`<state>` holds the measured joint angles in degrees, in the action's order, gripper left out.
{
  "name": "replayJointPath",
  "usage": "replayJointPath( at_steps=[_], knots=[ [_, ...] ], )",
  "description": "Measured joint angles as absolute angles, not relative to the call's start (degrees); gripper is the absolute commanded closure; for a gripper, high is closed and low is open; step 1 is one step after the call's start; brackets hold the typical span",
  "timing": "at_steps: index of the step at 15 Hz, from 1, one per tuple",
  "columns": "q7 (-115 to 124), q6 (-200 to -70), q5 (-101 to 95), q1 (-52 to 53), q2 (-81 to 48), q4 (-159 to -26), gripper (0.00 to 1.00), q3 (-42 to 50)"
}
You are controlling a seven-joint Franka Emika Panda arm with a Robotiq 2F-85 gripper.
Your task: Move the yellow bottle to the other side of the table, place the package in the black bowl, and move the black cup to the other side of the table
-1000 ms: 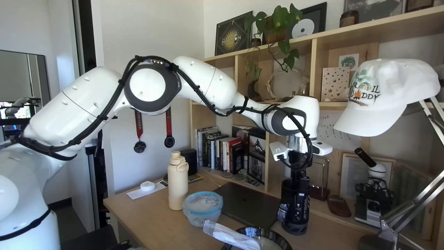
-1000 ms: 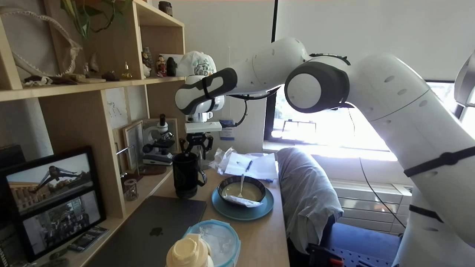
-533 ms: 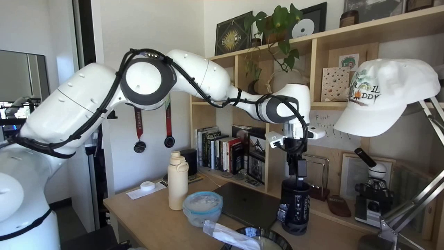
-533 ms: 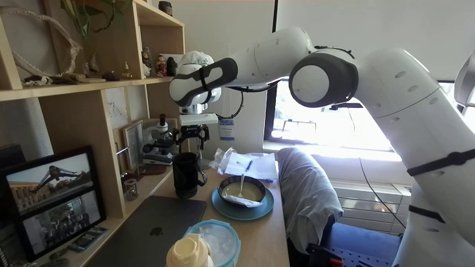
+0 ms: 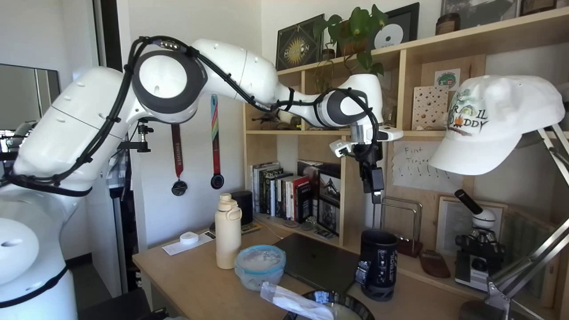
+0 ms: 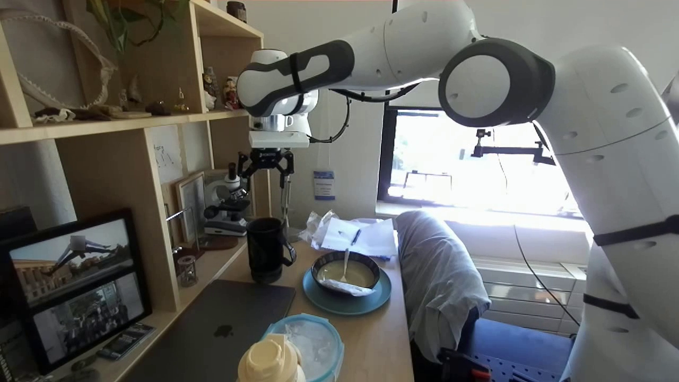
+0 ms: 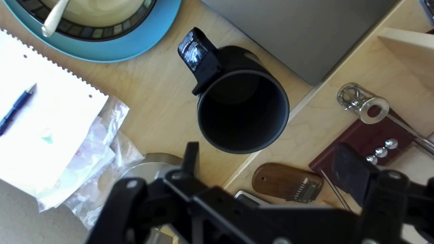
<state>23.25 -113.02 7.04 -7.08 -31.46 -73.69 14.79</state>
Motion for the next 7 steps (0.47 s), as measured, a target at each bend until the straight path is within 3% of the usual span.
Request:
replayJointPath(
  at_steps=[7],
  knots=[
    [24.8, -112.5, 6.8, -6.3, -27.2, -77.3, 0.00, 15.4]
  ],
)
